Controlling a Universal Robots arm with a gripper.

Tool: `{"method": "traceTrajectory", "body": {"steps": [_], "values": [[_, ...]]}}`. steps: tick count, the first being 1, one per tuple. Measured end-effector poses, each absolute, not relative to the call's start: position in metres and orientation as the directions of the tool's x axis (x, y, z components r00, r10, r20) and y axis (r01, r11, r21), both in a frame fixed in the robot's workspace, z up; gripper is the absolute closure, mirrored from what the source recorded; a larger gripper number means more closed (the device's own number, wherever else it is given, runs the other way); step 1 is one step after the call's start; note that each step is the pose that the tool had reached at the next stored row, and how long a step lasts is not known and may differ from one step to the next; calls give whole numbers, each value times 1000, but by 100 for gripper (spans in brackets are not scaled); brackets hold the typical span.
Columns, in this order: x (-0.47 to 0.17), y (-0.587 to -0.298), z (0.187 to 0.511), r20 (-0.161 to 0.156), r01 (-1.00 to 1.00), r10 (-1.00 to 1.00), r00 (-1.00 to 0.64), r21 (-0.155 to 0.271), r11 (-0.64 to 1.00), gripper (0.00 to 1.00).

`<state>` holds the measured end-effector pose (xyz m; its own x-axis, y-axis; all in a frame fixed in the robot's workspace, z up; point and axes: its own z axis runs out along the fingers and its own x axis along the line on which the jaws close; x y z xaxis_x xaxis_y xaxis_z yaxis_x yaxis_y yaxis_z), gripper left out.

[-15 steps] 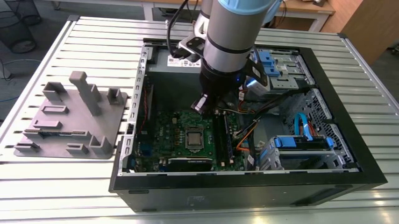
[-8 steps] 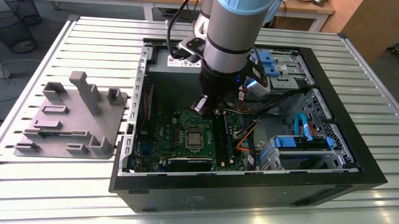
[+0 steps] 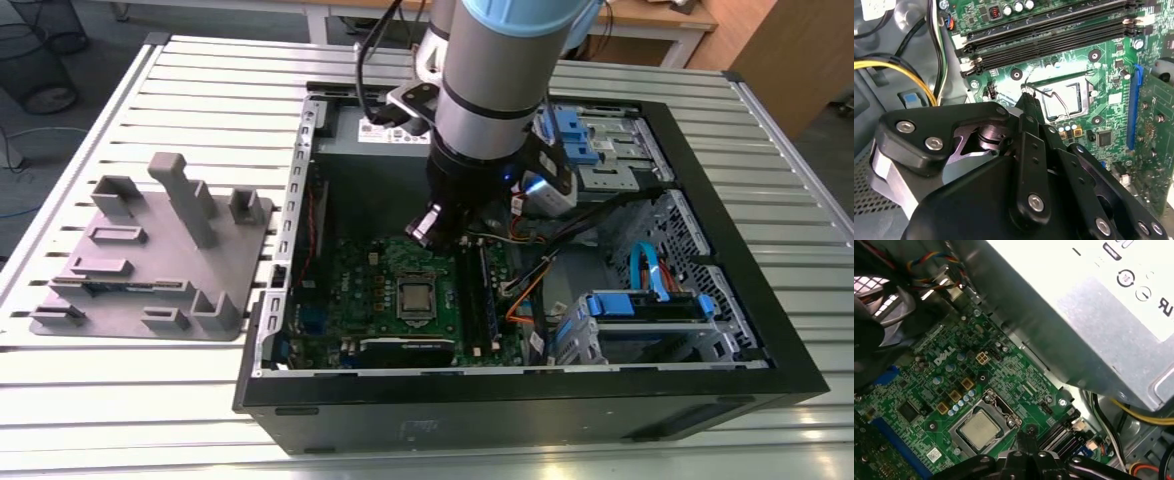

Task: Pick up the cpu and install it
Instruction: 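Install the first cpu locking lever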

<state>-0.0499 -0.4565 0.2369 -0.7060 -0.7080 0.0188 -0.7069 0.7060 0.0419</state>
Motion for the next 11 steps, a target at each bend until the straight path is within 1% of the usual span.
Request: {"method": "traceTrajectory", "body": {"steps": [7,11], "values": [[-50,-457,234,34,-661,-661,-750,25,750,89],[-50,-457,234,35,-660,-660,-750,24,751,89]]}}
